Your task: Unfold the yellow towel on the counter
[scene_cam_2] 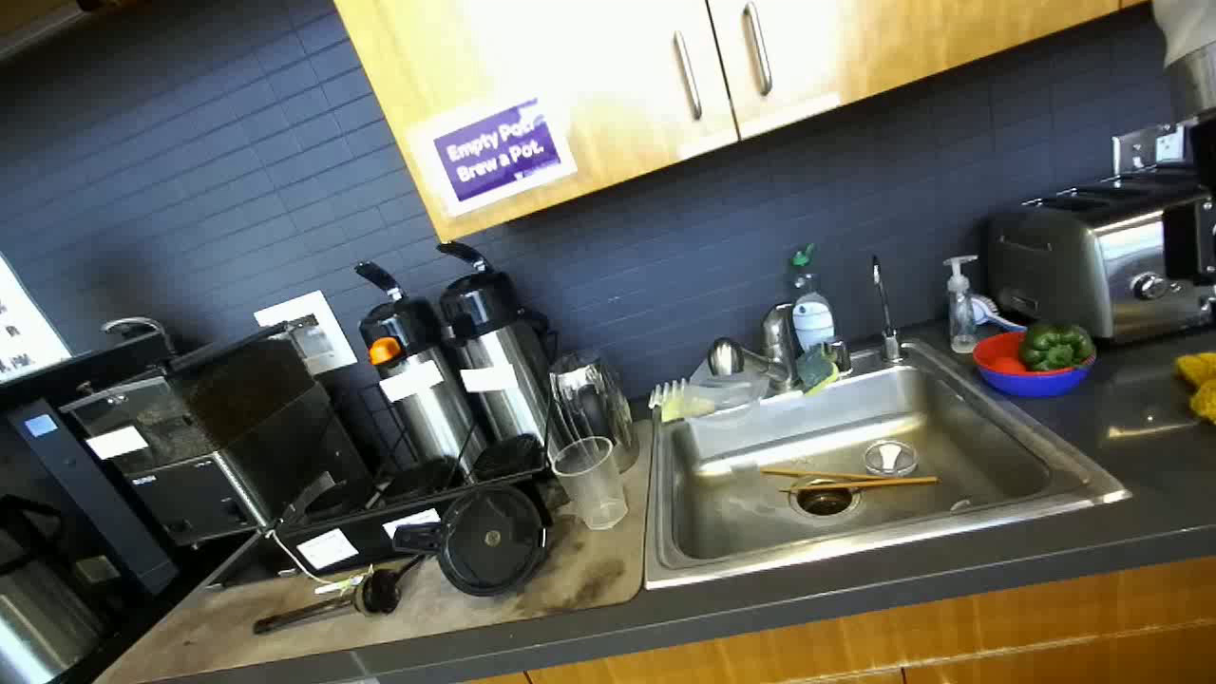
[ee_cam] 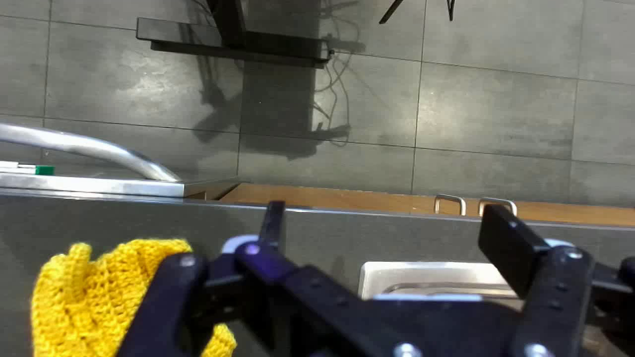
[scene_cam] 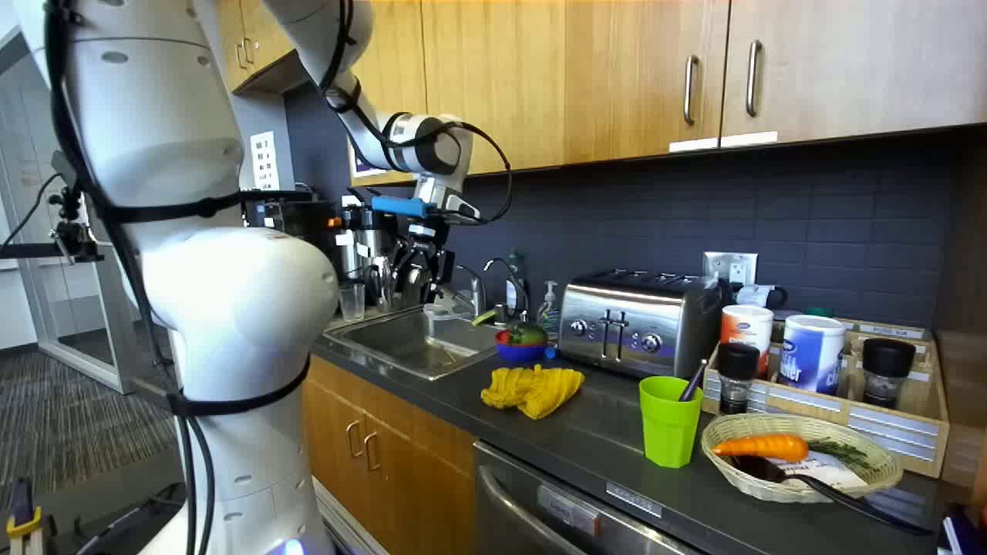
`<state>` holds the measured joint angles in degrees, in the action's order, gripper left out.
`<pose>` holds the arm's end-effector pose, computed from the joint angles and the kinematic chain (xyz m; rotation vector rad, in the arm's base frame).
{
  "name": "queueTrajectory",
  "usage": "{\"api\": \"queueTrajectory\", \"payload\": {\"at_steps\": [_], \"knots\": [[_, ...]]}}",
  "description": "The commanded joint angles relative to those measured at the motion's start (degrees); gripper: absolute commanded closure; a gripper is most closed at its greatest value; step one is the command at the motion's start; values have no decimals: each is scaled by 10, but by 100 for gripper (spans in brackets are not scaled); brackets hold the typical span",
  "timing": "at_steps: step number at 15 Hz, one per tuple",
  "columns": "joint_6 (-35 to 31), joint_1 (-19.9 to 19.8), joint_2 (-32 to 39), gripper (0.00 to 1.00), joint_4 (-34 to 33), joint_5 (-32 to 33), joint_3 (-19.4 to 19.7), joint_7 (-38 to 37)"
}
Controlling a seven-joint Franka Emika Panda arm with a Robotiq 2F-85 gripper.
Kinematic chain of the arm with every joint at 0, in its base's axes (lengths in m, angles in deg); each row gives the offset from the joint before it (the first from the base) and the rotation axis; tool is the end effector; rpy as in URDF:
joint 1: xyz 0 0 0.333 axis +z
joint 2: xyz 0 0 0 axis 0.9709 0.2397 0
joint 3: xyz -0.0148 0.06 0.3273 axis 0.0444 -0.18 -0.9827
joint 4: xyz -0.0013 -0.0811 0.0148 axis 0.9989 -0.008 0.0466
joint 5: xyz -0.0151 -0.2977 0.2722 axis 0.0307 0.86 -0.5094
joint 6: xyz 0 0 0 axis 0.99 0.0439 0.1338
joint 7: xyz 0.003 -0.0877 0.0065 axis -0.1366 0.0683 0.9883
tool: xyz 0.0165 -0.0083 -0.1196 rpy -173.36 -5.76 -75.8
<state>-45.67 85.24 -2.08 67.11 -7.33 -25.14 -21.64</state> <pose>0.4035 0.1651 0.3830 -3.0119 -0.0997 0.4488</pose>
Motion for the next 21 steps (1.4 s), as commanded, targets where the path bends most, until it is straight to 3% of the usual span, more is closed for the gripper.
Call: {"api": "queueTrajectory", "payload": {"at_steps": [1, 17, 21], "knots": [[1, 1, 0, 0, -1, 1, 2, 0], [1, 1, 0, 0, -1, 1, 2, 0], [-42, 0, 24, 0, 11, 9, 2, 13]]}}
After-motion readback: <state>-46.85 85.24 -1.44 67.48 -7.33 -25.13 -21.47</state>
